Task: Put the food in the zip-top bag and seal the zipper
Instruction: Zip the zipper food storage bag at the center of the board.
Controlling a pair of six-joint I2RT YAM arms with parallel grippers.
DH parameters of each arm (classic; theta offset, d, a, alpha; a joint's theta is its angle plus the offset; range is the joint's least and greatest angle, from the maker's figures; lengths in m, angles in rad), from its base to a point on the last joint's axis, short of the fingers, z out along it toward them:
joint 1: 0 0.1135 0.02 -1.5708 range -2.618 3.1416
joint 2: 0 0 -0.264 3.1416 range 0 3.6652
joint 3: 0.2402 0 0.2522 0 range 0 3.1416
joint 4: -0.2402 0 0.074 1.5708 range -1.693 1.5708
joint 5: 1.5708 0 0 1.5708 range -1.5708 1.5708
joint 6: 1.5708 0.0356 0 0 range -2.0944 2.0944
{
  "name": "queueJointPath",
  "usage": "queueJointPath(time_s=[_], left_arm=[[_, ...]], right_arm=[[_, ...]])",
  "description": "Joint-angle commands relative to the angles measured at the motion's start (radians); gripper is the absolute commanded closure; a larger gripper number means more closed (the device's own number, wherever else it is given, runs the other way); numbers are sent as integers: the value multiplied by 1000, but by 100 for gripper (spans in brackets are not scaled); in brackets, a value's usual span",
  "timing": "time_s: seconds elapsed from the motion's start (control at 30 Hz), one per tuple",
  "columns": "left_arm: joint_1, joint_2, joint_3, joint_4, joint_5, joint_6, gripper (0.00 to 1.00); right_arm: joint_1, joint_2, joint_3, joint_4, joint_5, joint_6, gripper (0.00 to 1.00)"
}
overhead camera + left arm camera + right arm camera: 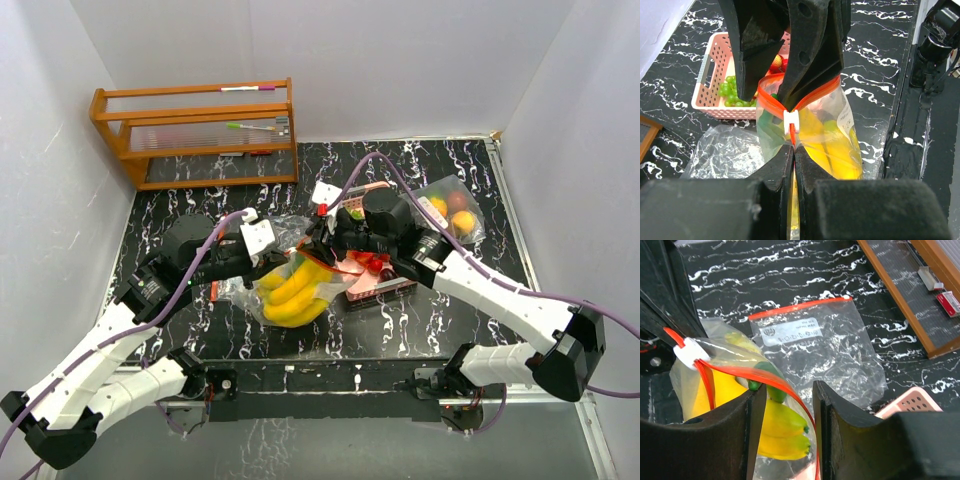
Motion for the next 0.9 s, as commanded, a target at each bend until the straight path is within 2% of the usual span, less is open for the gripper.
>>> queueJointPath(time_s=[0.0,0.27,0.6,0.87], left_arm=[[1,-20,45,76,29,9,100],[1,-5,50,82,35,17,100],[1,-9,49,83,35,15,100],[2,0,45,95,44,13,100]], right_arm=[[4,-12,-12,143,-61,69,56],[43,-4,-22,166,-62,86,57],[43,-85,13,24,29,31,56],[43,-134,87,-121,52,-47,44]])
